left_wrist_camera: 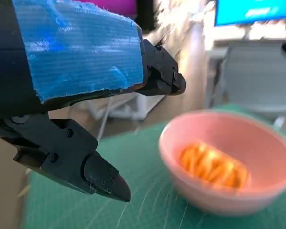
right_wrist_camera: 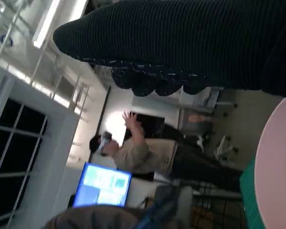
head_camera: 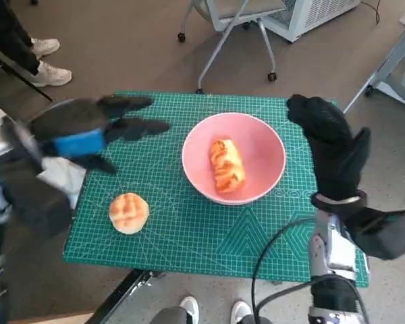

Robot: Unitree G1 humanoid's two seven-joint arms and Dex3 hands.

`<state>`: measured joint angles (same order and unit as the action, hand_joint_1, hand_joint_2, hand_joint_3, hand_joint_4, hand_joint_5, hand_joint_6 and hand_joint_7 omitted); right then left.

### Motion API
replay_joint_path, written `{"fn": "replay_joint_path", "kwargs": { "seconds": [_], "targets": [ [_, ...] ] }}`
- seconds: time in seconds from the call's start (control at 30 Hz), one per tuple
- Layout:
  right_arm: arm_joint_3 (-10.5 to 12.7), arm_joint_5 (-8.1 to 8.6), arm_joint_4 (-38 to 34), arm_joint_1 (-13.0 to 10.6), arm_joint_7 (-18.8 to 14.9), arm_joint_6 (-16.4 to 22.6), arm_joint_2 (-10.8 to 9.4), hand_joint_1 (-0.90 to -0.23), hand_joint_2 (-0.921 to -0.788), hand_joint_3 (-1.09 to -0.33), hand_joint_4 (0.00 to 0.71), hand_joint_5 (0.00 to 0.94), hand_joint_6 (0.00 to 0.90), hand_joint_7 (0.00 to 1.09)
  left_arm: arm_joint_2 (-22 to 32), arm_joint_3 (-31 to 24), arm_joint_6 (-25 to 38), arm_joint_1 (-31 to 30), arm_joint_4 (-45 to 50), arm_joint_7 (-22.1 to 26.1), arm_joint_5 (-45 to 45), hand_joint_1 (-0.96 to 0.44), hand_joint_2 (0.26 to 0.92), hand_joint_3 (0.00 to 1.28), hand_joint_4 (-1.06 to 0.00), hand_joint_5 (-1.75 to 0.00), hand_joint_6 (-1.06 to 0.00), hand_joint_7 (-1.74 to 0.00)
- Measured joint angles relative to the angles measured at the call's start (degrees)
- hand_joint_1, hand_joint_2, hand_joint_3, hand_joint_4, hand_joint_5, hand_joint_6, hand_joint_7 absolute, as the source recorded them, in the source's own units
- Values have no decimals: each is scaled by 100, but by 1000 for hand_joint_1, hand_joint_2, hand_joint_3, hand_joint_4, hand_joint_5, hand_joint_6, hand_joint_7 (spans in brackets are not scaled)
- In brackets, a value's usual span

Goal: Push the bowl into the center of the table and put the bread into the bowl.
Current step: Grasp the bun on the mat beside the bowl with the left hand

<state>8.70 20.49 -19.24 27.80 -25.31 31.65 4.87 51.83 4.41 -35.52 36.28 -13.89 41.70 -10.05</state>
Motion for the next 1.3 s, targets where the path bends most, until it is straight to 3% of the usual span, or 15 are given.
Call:
{"fn": "replay_joint_path", "kwargs": {
  "seconds": [0.7,1.3],
  "targets": [
    [32,86,-251,114,-323,0,12,-691,-921,-728,193,0,82,504,-97,-378,495,-1556,811,-193,93,-164,685,1,-279,-9,-413,-37],
    [37,137,-306,148,-390,-37,29,-699,-921,-727,192,0,74,517,-392,71,542,-1720,152,-249,-302,-194,716,11,-237,0,-386,-8]
  ]
}}
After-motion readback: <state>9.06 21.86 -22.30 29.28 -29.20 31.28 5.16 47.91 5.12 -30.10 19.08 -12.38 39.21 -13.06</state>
